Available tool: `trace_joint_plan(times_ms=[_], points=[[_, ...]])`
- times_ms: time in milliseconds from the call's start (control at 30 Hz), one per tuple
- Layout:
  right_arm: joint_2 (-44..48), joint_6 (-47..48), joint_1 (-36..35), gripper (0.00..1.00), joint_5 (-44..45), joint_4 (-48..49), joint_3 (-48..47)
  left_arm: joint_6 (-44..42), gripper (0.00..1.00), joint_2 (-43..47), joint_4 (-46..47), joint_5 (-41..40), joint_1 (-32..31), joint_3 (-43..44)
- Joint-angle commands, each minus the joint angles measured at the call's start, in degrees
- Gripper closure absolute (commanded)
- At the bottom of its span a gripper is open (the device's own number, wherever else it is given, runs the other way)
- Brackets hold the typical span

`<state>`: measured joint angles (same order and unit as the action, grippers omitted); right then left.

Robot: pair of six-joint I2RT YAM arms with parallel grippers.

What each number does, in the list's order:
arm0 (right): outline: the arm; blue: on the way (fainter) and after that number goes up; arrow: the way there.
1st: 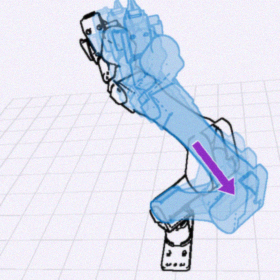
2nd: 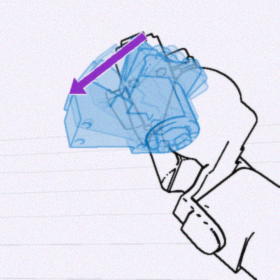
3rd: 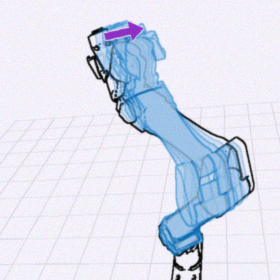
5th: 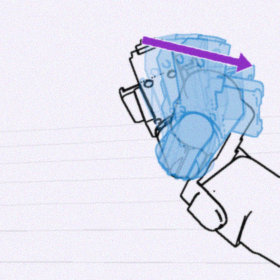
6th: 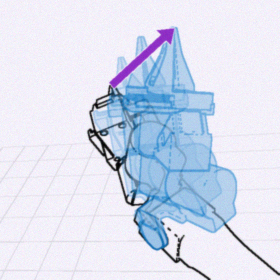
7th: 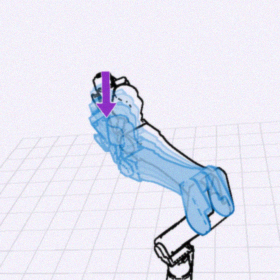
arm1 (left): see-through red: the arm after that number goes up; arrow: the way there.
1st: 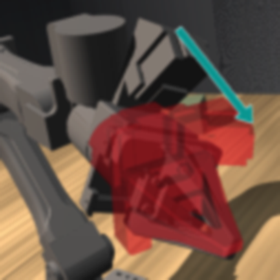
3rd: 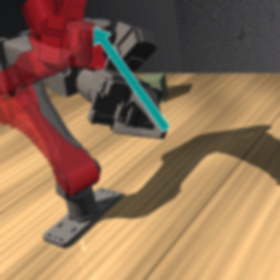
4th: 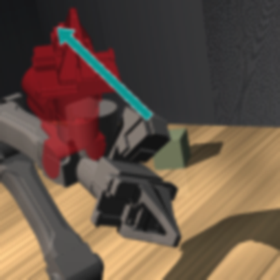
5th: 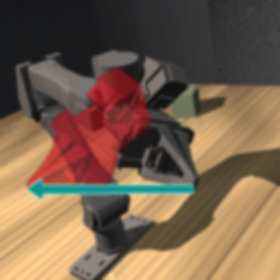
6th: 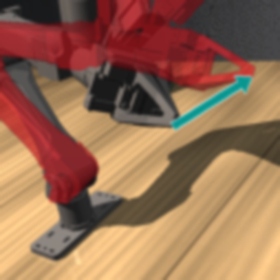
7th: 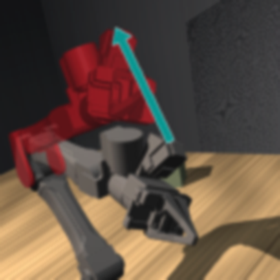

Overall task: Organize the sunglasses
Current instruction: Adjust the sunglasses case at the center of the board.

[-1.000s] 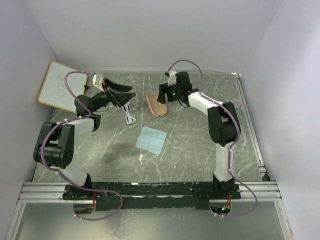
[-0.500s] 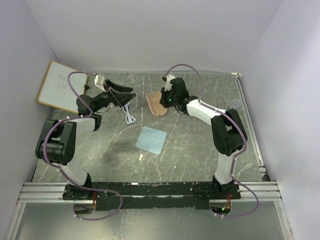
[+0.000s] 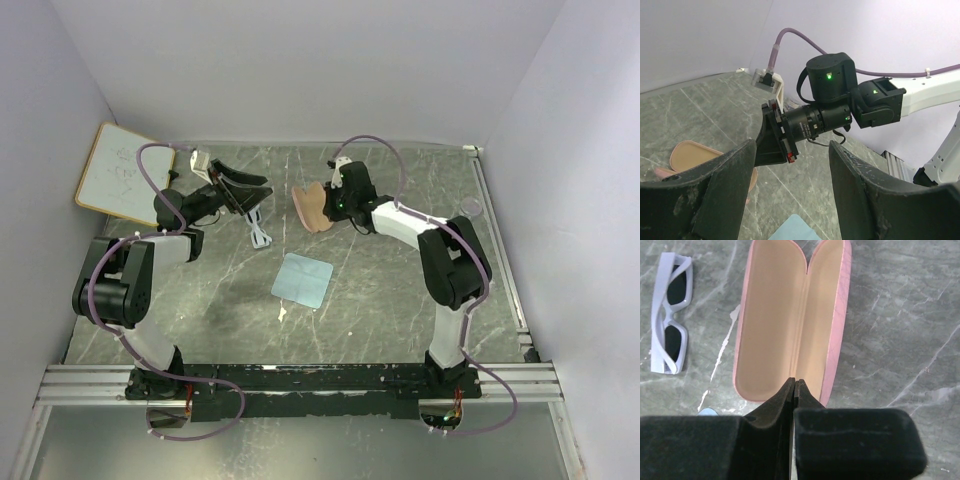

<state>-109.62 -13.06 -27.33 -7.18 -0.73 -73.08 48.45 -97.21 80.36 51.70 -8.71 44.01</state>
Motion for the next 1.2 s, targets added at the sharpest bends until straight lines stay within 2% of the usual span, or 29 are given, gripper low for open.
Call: trace_joint_plan(times_ms=[0, 500, 967, 1167], points=[[-2.6, -0.5, 0.4, 1.00, 1.5, -1.1, -1.7, -0.3, 0.29, -0.2, 2.7, 0.7, 0.5, 0.8], [-3.6, -1.2, 2.6, 1.00, 3.8, -1.2, -1.5, 0.1, 0.29, -0.4, 3.5, 1.1, 0.5, 0.6], [-9.3, 0.0, 4.5, 1.00, 3.2, -3.4, -9.1, -0.2, 0.29, -0.6, 3.2, 1.3, 0.5, 0.5], [-10.4, 0.1, 5.1, 1.00, 3.2, -2.7, -9.2, -0.4, 0.29, -0.6, 2.8, 1.4, 0.5, 0.8]])
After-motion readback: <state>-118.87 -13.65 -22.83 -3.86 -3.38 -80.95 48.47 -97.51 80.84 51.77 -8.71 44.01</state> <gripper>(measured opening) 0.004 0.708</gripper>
